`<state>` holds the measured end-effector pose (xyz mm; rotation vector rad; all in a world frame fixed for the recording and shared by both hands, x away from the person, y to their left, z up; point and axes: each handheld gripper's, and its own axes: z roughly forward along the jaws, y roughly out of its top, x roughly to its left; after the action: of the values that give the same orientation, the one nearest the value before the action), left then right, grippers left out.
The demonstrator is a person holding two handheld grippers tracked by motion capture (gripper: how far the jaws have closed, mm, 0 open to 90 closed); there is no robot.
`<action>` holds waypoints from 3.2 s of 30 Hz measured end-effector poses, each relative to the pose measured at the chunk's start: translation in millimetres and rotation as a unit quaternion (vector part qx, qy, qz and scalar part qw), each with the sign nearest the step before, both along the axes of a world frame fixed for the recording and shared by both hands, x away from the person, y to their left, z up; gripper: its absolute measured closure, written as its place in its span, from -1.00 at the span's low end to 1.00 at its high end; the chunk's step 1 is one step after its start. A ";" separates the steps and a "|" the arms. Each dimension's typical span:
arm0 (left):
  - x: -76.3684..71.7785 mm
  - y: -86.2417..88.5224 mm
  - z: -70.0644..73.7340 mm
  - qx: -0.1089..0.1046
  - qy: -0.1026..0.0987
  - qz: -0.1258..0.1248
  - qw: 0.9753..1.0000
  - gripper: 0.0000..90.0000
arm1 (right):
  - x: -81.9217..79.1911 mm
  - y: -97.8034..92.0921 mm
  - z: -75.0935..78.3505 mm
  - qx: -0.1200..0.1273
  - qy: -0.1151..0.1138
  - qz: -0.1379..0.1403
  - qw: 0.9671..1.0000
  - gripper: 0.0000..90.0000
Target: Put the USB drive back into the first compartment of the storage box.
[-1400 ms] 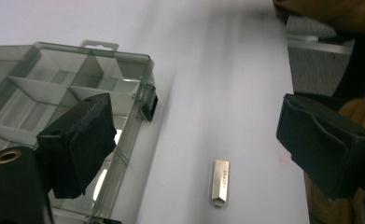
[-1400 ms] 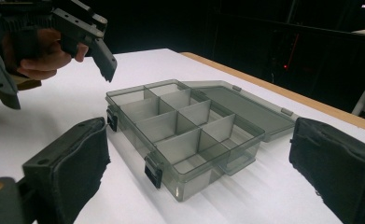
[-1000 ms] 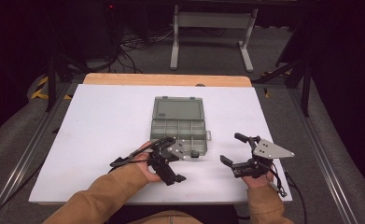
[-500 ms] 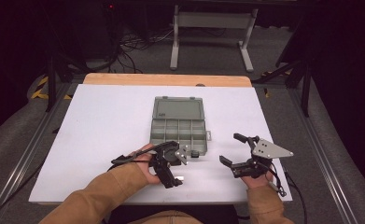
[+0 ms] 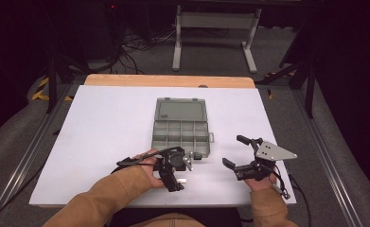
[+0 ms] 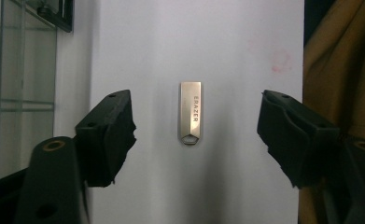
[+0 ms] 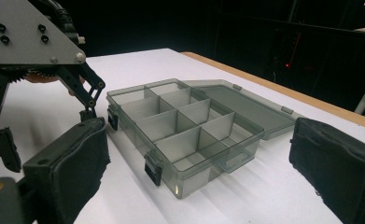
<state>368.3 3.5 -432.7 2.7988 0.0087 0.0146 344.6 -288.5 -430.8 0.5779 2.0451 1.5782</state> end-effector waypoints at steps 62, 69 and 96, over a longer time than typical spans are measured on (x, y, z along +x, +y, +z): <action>-8.0 10.5 20.8 -0.024 -0.032 -0.003 0.999 0.74 | 1.0 1.9 -1.7 -0.004 0.002 0.004 1.000 -0.88; -4.3 18.9 33.8 -0.036 -0.045 0.006 0.998 0.74 | 1.0 1.9 -1.8 -0.003 0.003 0.004 1.000 -0.88; 11.4 51.9 63.7 -0.124 -0.035 0.056 0.990 0.74 | 1.5 2.7 -2.4 -0.004 0.003 0.005 1.000 -0.88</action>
<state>379.6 55.4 -368.9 2.5451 0.1406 0.1298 346.1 -285.8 -433.1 0.5717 2.0604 1.5759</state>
